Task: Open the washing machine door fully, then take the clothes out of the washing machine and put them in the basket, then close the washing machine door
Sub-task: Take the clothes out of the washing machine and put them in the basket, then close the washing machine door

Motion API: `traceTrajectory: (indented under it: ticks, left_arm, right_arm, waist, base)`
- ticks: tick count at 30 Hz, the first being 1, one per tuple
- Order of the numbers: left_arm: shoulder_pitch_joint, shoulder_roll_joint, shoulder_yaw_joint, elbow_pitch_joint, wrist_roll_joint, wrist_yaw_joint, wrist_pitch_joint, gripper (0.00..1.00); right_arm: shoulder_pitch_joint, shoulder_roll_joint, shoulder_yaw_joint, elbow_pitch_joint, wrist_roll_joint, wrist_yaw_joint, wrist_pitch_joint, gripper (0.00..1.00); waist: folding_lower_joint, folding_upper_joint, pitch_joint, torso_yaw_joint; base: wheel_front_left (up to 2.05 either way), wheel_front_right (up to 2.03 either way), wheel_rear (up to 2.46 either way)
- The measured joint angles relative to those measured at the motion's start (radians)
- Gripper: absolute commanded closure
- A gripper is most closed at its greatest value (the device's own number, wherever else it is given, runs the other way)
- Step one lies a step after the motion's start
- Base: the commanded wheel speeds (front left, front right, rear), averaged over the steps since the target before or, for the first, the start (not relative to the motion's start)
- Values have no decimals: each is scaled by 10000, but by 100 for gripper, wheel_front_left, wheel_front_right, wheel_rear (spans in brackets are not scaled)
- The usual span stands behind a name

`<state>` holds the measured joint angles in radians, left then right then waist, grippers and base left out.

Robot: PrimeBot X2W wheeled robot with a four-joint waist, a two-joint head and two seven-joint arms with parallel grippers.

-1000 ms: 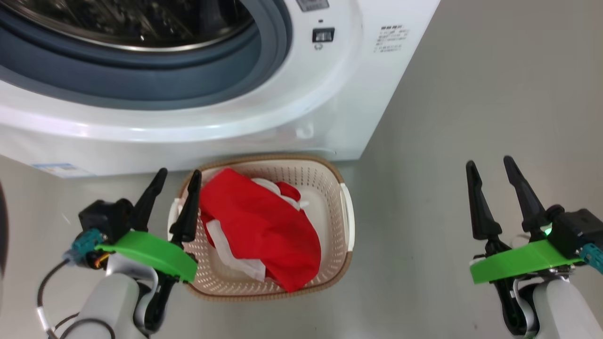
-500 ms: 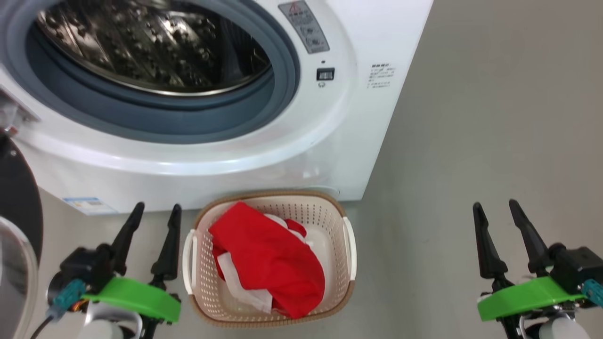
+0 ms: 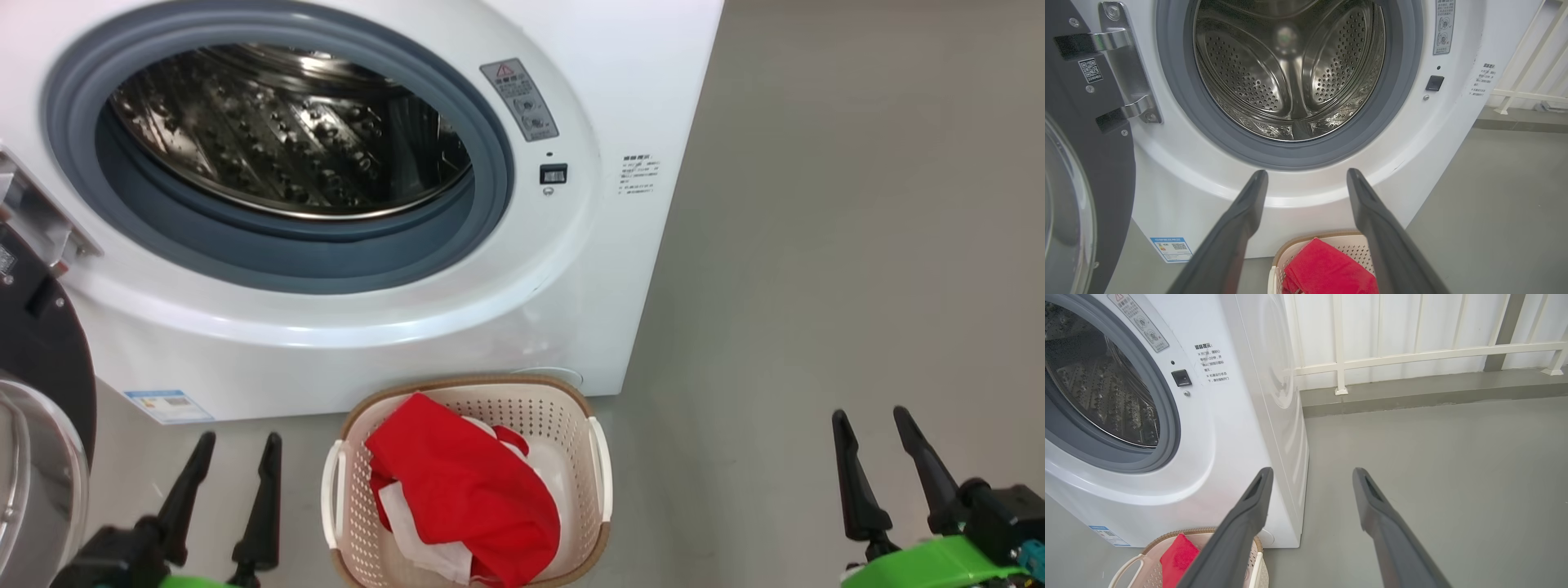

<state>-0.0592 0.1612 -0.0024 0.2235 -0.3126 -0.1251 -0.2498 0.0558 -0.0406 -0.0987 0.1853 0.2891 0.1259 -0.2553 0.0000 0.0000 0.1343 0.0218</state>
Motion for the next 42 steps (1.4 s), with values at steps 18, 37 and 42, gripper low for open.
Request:
traceTrajectory:
  ticks: [18, 37, 42]
  left_arm:
    - [625, -222, 263, -583, 136, 0, 2, 0]
    - [623, -307, 299, -604, 299, 0, 2, 0]
    - [624, -353, 330, -623, 297, 0, 2, 0]
  right_arm:
    - [433, 29, -138, -92, 17, 0, 0, 0]
    - [430, 33, -155, -88, 17, 0, 0, 0]
    - [430, 33, -161, -88, 17, 0, 0, 0]
  waist:
    - [0, 0, -96, 42]
    - [-1, 0, -132, 146]
    - [0, 1, -120, 186]
  base:
    - [0, 0, 0]
    - [-81, 81, 0]
    - [-119, 117, 2]
